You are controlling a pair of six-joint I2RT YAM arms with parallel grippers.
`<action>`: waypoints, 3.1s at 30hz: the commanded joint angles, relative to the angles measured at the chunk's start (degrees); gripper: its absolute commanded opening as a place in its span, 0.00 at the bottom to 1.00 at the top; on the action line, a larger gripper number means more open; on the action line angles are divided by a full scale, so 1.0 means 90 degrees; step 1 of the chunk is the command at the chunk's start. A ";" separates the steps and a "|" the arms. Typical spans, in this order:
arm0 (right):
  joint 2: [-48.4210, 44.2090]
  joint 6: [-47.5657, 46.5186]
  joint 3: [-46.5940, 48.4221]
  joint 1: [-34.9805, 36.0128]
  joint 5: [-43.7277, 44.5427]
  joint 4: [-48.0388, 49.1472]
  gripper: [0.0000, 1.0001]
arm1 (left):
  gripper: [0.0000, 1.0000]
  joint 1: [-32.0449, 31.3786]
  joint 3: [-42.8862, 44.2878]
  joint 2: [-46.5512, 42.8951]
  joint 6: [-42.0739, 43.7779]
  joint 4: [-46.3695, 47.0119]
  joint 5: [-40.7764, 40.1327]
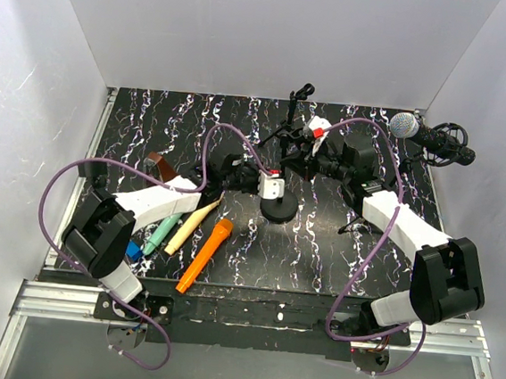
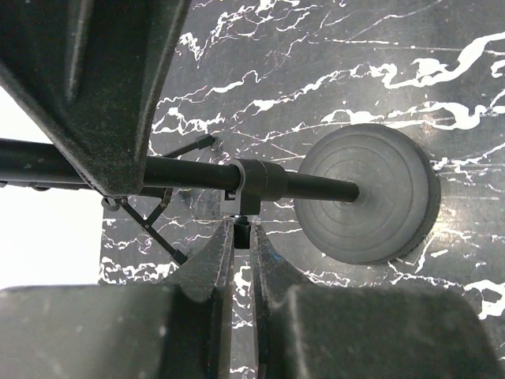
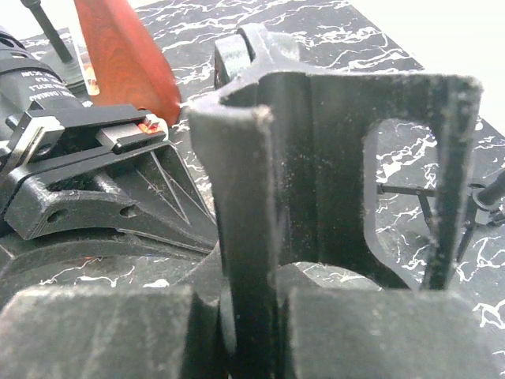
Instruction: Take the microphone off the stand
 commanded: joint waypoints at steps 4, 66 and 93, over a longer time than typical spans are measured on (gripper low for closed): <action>-0.0029 -0.0119 0.0204 0.0099 -0.0553 -0.0216 0.01 | 0.00 0.0283 0.1035 0.0176 -0.1597 -0.0899 0.0313; -0.0478 -0.1985 -0.0216 0.0099 -0.0827 -0.0539 0.01 | 0.00 0.1845 0.3478 0.2196 -0.7492 -0.2398 0.3694; -0.0292 -0.1967 -0.0304 0.0177 -0.0817 -0.0246 0.01 | 0.71 0.2315 0.4710 0.3079 -0.7430 -0.5668 0.3614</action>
